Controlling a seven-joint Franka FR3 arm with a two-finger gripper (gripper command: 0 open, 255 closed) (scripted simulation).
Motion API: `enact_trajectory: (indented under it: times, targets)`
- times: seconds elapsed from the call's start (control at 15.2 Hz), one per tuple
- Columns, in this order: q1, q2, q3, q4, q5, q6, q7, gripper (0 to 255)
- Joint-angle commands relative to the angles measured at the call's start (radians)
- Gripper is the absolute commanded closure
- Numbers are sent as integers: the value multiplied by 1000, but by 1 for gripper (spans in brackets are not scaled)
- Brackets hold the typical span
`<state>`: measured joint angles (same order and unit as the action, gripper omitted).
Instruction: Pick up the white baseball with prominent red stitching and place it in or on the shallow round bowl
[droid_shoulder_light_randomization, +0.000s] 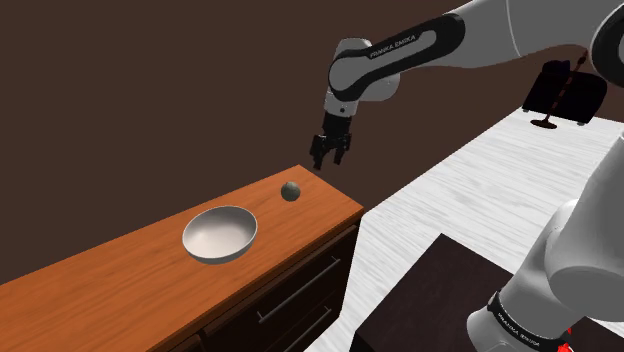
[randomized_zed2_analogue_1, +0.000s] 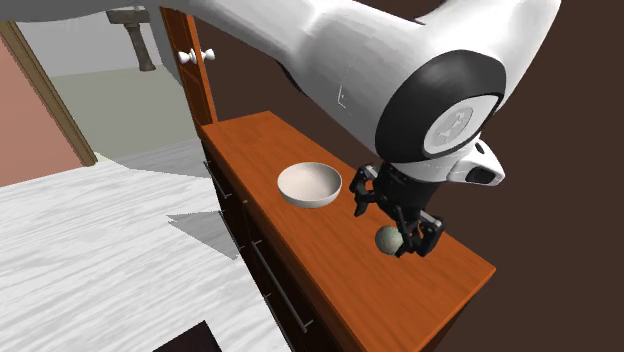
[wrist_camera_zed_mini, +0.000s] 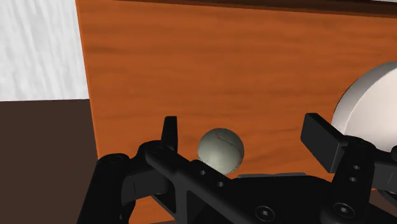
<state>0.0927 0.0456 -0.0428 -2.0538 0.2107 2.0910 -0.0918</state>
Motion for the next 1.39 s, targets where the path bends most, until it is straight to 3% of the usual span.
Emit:
enact_trajectory:
  times: [0.0,0.73,1.32]
  targets:
    - [7,75,7,56,6,12,1,0]
    - [18,514,31,484,16,-21,1,0]
    - [26,559,37,451,24,58,-4,0]
